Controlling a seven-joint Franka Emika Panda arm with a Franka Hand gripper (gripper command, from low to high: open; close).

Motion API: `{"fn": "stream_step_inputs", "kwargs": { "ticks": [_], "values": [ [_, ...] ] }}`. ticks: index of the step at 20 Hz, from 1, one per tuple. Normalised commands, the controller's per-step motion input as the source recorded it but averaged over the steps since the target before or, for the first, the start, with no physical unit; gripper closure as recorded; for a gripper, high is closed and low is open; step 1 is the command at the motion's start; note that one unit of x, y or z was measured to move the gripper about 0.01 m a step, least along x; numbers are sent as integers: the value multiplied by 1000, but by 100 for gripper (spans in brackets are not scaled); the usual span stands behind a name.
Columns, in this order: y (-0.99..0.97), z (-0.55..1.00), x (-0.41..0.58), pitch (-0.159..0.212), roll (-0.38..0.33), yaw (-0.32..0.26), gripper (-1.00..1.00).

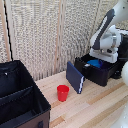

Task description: Gently grip the air fryer handle with your gripper and kindly pull it open by sliding your gripper away from the base. Gradually bring your gripper in line with the blue bowl and gently capture it, without tightening your grip too much. Securely place the blue bowl inside the opened air fryer with a steady position. Liberate your robot's gripper, and withdraw your gripper from the proximity of the air fryer.

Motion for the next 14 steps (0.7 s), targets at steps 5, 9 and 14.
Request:
{"fn": "stream_step_inputs", "kwargs": {
  "ticks": [5,9,14],
  "values": [
    [-3,723,15,71,20,0,-100],
    [0,1000,0,53,7,0,-100],
    [0,1000,17,16,0,-14,-100]
  ]
}}
